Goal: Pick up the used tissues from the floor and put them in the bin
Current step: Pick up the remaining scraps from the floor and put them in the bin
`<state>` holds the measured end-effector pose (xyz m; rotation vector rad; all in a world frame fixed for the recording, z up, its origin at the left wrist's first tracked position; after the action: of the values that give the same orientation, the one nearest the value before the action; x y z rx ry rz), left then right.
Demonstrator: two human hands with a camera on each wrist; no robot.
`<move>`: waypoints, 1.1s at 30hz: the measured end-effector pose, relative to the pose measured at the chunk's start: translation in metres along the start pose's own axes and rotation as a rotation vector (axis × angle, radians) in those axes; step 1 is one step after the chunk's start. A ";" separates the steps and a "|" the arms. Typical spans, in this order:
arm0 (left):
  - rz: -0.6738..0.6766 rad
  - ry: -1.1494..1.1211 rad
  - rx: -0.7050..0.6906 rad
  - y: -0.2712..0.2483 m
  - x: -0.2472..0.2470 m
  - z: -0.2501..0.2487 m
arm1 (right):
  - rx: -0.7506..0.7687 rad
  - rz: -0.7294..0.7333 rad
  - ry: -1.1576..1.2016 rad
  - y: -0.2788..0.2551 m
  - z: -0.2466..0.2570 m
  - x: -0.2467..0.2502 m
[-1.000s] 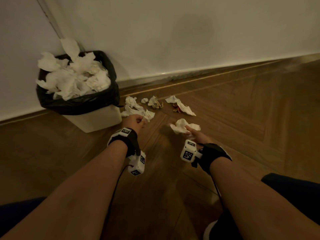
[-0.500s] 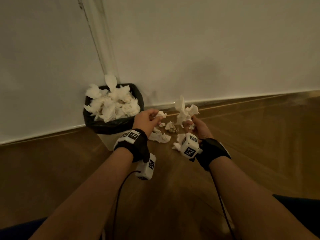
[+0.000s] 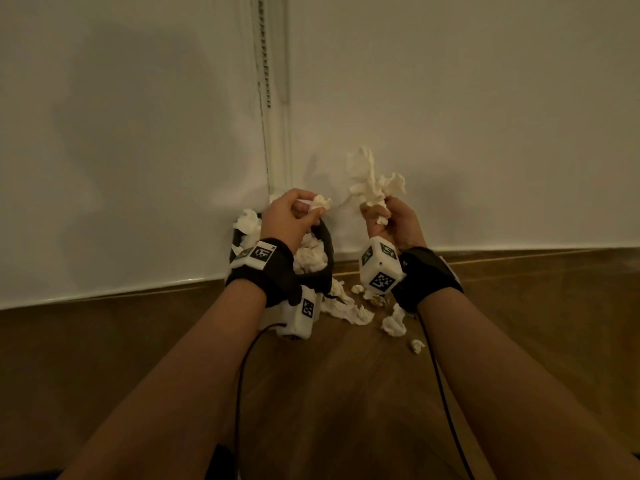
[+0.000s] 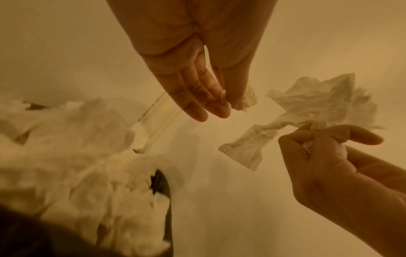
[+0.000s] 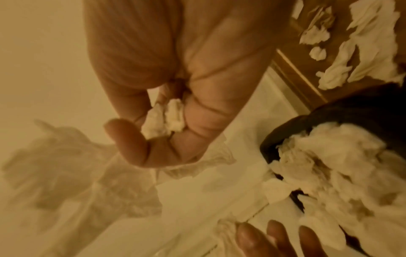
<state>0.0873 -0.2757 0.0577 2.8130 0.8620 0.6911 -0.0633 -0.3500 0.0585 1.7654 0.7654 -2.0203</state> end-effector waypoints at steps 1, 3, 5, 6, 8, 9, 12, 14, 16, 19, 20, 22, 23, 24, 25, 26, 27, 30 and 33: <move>-0.037 0.000 0.003 0.002 0.008 -0.001 | -0.011 0.010 -0.011 0.003 -0.005 -0.005; -0.133 0.033 0.002 0.006 0.027 -0.001 | -0.043 0.027 -0.055 0.010 -0.017 -0.014; -0.221 0.099 0.031 0.007 0.044 0.005 | -0.072 0.016 -0.068 0.020 -0.029 -0.016; -0.252 0.145 0.057 0.005 0.050 0.010 | -0.093 -0.009 -0.066 0.024 -0.036 -0.014; -0.281 0.228 0.122 -0.001 0.058 0.023 | -0.139 -0.079 -0.070 0.032 -0.049 -0.003; -0.285 0.261 0.161 -0.003 0.060 0.031 | -0.171 -0.123 -0.084 0.035 -0.056 0.003; -0.250 0.391 0.279 -0.006 0.059 0.053 | -0.280 -0.188 -0.319 0.040 -0.069 0.019; -0.203 0.450 0.325 -0.004 0.055 0.066 | -0.267 -0.248 -0.470 0.044 -0.073 0.025; -0.163 0.490 0.323 -0.001 0.049 0.076 | -0.169 -0.363 -0.479 0.049 -0.074 0.031; -0.096 0.559 0.297 0.004 0.037 0.086 | -0.071 -0.430 -0.703 0.070 -0.067 0.040; -0.074 0.585 0.297 0.005 0.032 0.088 | -0.063 -0.413 -0.980 0.080 -0.064 0.039; -0.042 0.620 0.300 0.004 0.023 0.095 | -0.161 -0.403 -1.792 0.092 -0.060 0.036; -0.030 0.623 0.311 0.003 0.019 0.099 | -0.166 -0.376 -2.089 0.097 -0.059 0.032; -0.018 0.624 0.315 0.003 0.017 0.102 | -0.212 -0.331 -2.220 0.099 -0.061 0.030; 0.001 0.621 0.319 0.002 0.015 0.106 | -0.249 -0.295 -2.284 0.102 -0.064 0.029; 0.027 0.623 0.318 0.002 0.012 0.109 | -0.285 -0.237 -2.328 0.103 -0.069 0.029; 0.058 0.634 0.315 0.002 0.010 0.111 | -0.353 -0.193 -2.401 0.100 -0.075 0.026; 0.163 0.713 0.334 0.004 0.004 0.113 | -0.571 -0.019 -2.664 0.099 -0.085 0.026; 0.292 0.809 0.370 0.013 0.001 0.118 | -0.847 0.218 -2.887 0.082 -0.095 0.018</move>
<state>0.1486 -0.2840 -0.0434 2.9918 0.7087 1.9821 0.0573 -0.3566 0.0200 -1.6273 0.0114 -1.3365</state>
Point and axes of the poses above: each hand's wrist, its own y-axis towards the middle knuckle, its own x-axis out of the back of the hand, z = x × y, the point moved 3 cm from there along y, towards the middle knuckle, and after that the axes turned 8 degrees about y, right-handed, at the moved point
